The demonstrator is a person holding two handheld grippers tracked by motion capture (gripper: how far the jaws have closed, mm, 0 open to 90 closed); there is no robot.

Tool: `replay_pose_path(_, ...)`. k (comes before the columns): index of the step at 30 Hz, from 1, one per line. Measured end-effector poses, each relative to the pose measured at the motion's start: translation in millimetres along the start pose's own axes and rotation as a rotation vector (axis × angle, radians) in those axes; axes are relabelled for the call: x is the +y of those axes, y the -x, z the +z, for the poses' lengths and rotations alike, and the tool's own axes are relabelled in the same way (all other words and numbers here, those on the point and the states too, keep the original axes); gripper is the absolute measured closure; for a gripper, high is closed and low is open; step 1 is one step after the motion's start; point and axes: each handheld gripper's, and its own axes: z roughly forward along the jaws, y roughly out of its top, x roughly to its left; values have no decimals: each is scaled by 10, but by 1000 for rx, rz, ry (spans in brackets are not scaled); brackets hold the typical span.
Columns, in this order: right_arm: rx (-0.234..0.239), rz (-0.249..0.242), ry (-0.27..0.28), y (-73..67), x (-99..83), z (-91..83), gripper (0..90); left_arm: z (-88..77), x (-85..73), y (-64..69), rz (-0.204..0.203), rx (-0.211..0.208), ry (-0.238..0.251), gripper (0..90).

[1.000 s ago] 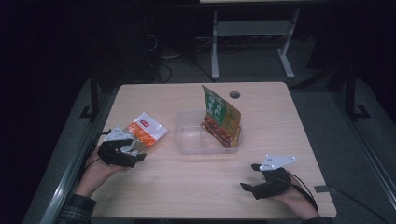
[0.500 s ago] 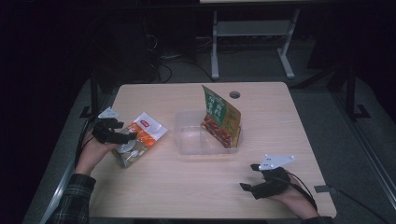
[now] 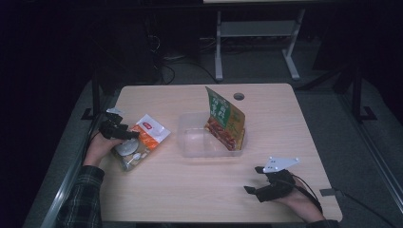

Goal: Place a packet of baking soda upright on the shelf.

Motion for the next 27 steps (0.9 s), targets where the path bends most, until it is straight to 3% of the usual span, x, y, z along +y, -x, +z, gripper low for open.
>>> replay_pose_path(3,1,-2,-4,2,0,7,178,49,-31,-45,-56,-50,9,253)
replay_pose_path(9,1,-2,-3,-2,1,5,177,87,-59,-63,-65,-91,-17,311)
replay_pose_path(14,-4,-6,-7,-2,0,6,178,83,-54,-32,-34,-98,-26,404)
replay_pose_path(20,-4,-4,-7,-6,3,10,178,72,-46,-11,-27,-89,-40,579)
replay_pose_path(24,-1,-8,-7,-8,5,15,178,65,-41,13,-3,-72,-64,762)
replay_pose_path(27,0,-11,-9,-6,5,18,178,56,-47,12,-24,-74,-71,842)
